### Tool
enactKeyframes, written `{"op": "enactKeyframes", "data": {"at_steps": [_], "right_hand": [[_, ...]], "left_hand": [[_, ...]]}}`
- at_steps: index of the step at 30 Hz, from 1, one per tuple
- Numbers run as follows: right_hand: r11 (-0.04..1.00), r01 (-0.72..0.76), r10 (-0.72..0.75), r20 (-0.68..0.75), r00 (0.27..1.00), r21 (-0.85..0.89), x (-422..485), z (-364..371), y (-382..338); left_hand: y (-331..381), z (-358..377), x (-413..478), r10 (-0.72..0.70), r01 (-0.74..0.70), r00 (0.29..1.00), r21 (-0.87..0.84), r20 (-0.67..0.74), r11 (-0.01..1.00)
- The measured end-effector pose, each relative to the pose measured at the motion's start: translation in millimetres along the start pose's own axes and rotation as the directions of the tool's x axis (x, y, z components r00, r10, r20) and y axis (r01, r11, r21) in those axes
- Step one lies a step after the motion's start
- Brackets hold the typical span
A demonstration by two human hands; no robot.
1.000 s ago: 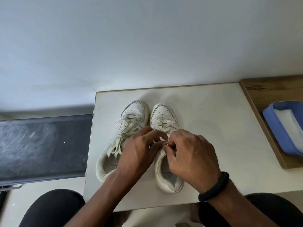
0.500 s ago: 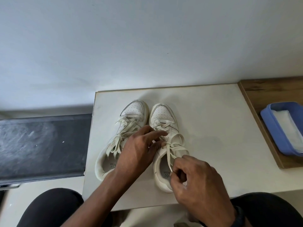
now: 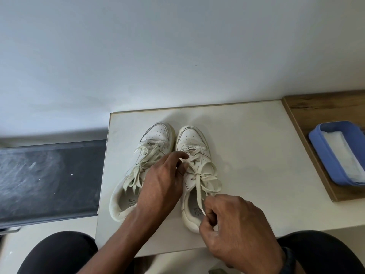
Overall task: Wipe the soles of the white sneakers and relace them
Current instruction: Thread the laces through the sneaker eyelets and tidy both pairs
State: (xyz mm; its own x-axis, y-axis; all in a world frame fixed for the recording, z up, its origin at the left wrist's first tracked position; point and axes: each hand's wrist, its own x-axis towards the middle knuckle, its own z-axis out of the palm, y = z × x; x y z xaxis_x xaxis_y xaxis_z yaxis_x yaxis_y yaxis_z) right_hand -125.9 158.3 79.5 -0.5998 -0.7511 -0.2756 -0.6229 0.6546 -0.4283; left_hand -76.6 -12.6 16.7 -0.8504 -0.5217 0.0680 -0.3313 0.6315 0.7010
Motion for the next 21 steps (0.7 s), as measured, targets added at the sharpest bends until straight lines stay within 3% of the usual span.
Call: {"op": "enactKeyframes", "data": {"at_steps": [8, 12, 13, 16, 18, 21], "right_hand": [[0.993, -0.117, 0.117, -0.021, 0.993, -0.002, 1, -4, 2], [0.998, -0.07, 0.065, -0.29, 0.955, -0.006, 13, 0, 10], [0.996, -0.079, 0.065, -0.326, 0.943, -0.031, 17, 0, 10], [0.983, -0.139, 0.108, -0.241, 0.965, -0.119, 30, 9, 10], [0.977, -0.143, 0.108, -0.214, 0.971, -0.156, 32, 16, 10], [0.982, -0.133, 0.094, -0.268, 0.959, -0.132, 29, 19, 7]], "left_hand": [[0, 2, -1, 0.01, -0.01, 1.0, -0.002, -0.026, 1.0], [1, 2, 1, 0.094, -0.095, 0.995, -0.003, -0.022, 0.996], [1, 2, 3, 0.163, -0.163, 0.987, 0.016, 0.014, 0.986], [-7, 2, 11, 0.359, -0.395, 0.911, 0.181, 0.203, 0.9], [-14, 2, 17, 0.368, -0.427, 0.884, 0.181, 0.287, 0.886], [-18, 0, 18, 0.383, -0.433, 0.873, 0.116, 0.303, 0.894]]}}
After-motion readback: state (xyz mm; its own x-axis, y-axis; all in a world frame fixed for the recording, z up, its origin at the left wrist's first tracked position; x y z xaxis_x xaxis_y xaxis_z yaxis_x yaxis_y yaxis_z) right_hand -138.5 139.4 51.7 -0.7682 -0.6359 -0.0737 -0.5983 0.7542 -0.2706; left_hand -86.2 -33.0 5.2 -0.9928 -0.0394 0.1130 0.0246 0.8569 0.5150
